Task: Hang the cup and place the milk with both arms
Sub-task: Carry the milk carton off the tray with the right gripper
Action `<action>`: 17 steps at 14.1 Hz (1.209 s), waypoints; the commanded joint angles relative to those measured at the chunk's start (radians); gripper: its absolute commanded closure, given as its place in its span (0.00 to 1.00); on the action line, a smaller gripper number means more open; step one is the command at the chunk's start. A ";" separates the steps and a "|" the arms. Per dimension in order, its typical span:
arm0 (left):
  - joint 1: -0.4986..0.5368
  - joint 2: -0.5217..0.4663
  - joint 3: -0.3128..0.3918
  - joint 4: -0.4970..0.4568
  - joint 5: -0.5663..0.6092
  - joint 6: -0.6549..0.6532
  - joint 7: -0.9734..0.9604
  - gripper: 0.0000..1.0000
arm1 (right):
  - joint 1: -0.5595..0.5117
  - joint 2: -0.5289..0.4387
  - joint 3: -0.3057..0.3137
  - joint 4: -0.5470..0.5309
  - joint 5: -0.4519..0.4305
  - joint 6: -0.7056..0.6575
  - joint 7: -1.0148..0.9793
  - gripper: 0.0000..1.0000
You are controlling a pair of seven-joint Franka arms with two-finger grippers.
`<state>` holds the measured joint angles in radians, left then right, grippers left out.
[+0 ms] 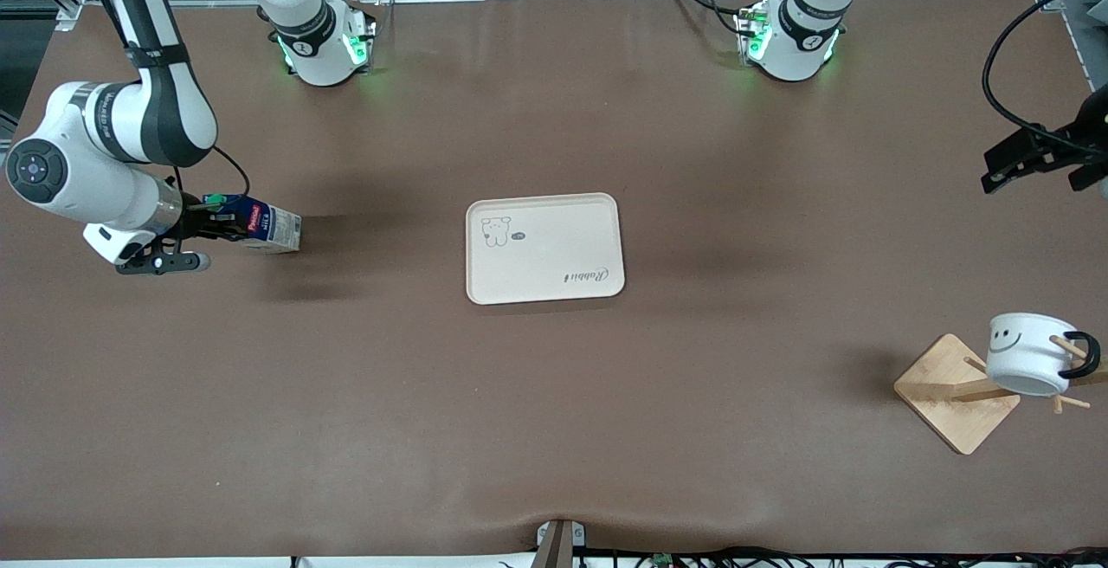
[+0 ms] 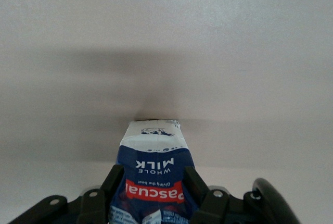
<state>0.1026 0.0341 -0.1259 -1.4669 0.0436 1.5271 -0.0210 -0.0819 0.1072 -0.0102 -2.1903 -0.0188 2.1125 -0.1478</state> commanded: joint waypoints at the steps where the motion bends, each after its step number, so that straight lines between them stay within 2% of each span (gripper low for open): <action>1: -0.047 -0.104 0.051 -0.110 -0.025 0.007 -0.005 0.00 | -0.016 -0.012 0.015 -0.022 0.014 0.017 -0.006 0.00; 6: -0.076 -0.145 0.049 -0.138 -0.024 0.002 -0.079 0.00 | -0.012 -0.012 0.016 -0.017 0.016 0.014 -0.004 0.00; 11: -0.098 -0.137 0.045 -0.136 -0.027 0.034 -0.080 0.00 | -0.006 -0.009 0.019 0.107 0.016 -0.090 -0.009 0.00; 14: -0.103 -0.129 0.043 -0.135 -0.028 0.041 -0.073 0.00 | 0.008 0.006 0.019 0.248 0.014 -0.175 -0.016 0.00; 17: -0.106 -0.118 0.042 -0.130 -0.031 0.041 -0.073 0.00 | 0.047 0.072 0.018 0.488 0.004 -0.349 -0.015 0.00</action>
<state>0.0028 -0.0858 -0.0879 -1.5954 0.0302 1.5557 -0.0876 -0.0575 0.1133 0.0088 -1.8742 -0.0184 1.8781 -0.1504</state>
